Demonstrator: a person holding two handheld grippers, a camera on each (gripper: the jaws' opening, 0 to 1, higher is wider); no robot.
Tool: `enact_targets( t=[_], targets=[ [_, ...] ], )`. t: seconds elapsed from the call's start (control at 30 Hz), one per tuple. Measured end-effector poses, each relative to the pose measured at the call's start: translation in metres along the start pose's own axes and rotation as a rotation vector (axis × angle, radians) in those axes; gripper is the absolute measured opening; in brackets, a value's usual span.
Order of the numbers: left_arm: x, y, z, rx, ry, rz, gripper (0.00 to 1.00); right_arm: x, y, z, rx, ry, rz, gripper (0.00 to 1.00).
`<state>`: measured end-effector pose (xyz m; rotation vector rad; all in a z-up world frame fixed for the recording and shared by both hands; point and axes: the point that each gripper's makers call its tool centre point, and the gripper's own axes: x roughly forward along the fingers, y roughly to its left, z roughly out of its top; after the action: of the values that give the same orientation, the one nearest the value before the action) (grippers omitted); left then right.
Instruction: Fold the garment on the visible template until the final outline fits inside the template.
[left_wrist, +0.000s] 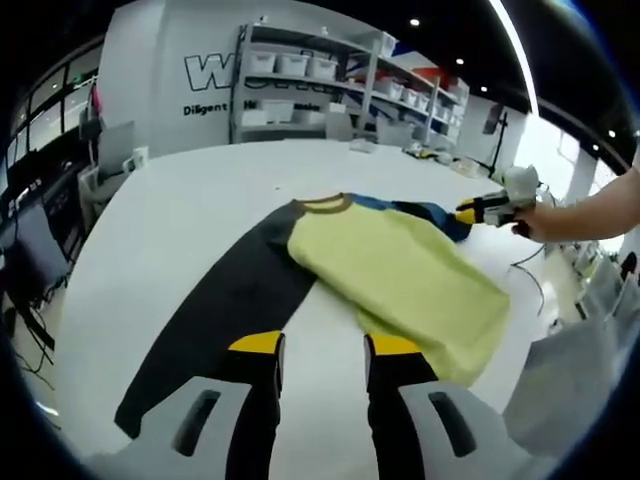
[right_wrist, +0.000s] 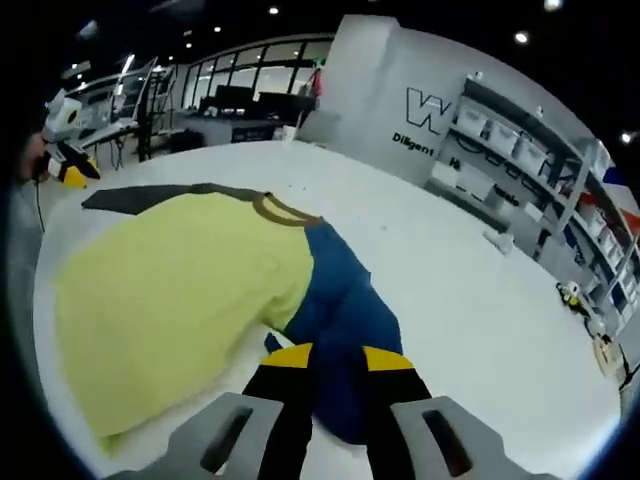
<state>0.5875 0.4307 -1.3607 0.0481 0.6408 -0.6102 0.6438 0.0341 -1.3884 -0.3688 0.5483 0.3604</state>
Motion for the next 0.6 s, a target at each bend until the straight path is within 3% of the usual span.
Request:
enact_targets(
  t=[0.4, 0.6],
  targets=[
    [0.0, -0.003, -0.001, -0.001, -0.001, -0.005, 0.32, -0.021, 0.026, -0.015, 0.019, 0.007, 0.025, 0.14],
    [0.001, -0.007, -0.002, -0.004, -0.002, -0.01, 0.32, -0.031, 0.033, -0.033, 0.146, 0.037, -0.002, 0.11]
  ],
)
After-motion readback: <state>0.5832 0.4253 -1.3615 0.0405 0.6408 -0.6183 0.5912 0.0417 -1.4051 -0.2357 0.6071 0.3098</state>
